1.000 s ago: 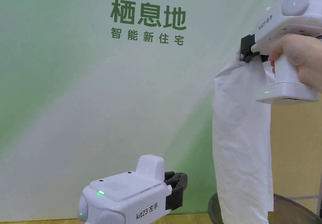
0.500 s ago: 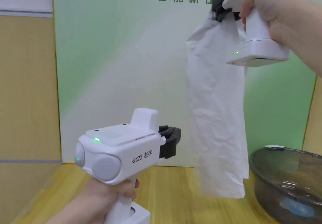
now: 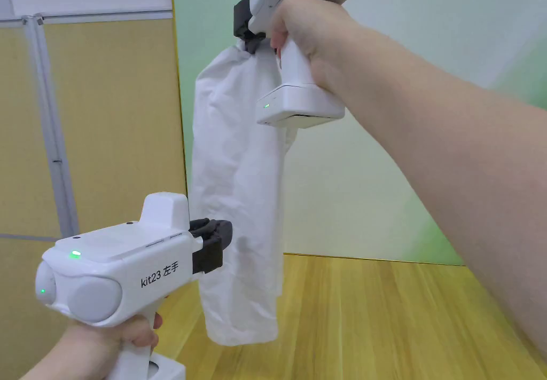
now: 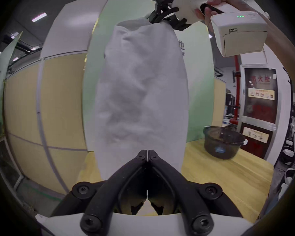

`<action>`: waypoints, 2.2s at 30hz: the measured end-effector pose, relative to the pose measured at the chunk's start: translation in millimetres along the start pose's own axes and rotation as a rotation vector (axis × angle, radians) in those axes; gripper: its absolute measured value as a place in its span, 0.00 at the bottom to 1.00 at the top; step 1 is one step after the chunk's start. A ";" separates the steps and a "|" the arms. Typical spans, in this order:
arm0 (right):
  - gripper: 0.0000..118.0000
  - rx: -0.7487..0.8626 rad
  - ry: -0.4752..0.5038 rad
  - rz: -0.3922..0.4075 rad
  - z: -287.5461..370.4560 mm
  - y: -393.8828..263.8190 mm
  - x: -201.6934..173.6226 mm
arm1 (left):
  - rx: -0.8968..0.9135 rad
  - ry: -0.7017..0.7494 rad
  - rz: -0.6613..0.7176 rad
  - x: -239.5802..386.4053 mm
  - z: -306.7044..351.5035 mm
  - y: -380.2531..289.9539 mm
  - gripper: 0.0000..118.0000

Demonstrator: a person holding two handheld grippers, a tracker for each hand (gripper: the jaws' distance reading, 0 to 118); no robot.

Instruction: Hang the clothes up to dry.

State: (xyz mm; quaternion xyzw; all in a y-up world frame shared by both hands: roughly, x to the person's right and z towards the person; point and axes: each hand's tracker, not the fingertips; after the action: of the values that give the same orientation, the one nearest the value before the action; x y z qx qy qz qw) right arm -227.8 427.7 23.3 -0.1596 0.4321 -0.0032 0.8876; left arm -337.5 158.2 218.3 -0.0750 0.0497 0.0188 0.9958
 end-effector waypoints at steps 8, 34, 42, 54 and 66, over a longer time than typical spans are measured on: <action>0.13 -0.101 0.049 -0.038 -22.7 -52.2 -4.6 | -0.009 0.055 0.009 -18.9 14.9 -21.8 0.00; 0.13 -0.508 -0.345 -0.087 39.1 -336.0 249.5 | -0.103 -0.087 0.065 57.2 -56.4 -83.0 0.00; 0.13 -0.562 -0.496 -0.191 90.8 -397.8 336.8 | -0.147 -0.138 0.055 94.0 -89.7 -94.4 0.00; 0.66 -0.403 -0.616 -0.100 149.8 -399.7 319.8 | -0.194 -0.112 0.030 114.0 -100.1 -100.4 0.00; 0.00 -0.306 -0.539 -0.108 209.1 -440.4 240.5 | -0.264 0.011 0.024 120.3 -86.8 -103.1 0.00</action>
State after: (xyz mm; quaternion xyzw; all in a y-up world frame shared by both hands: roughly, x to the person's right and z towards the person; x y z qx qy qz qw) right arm 141.7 33.8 85.4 -0.3093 0.1677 0.0570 0.9343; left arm -221.6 46.8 135.8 -0.2048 0.0530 0.0365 0.9767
